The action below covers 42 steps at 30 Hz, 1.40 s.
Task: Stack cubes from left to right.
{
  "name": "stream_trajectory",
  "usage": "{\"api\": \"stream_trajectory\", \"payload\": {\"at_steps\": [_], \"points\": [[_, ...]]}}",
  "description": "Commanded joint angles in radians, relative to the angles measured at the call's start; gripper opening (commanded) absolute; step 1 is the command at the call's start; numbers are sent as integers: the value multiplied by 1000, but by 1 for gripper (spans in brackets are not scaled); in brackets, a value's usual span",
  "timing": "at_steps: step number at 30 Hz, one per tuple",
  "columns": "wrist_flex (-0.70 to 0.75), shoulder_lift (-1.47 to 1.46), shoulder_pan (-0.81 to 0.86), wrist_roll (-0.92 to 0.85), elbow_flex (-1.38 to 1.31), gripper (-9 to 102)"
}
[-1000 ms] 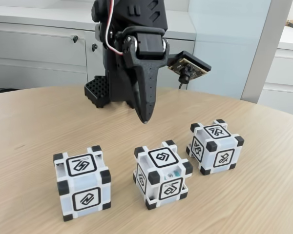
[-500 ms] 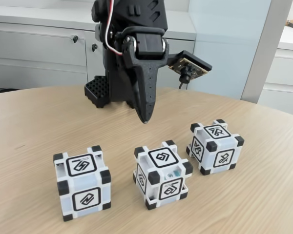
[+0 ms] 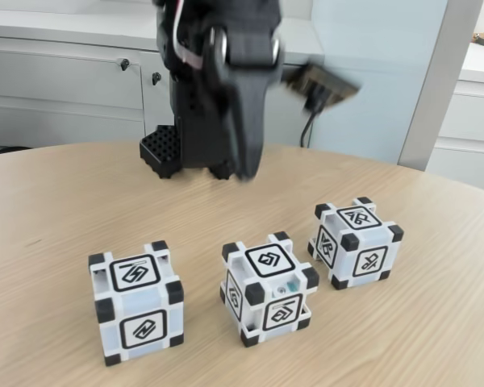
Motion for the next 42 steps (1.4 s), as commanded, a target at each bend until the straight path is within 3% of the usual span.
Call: {"api": "stream_trajectory", "payload": {"at_steps": [1, 7, 13, 19, 29, 42], "points": [[-41, -253, 6, 51, -212, 0], [-32, -730, -6, 156, -477, 0], [-31, -1023, -9, 313, -552, 3], [-29, -1043, -175, 357, -552, 9], [-28, -1062, -403, 445, -552, 38], [-2, -1163, -459, 439, -546, 47]]}}
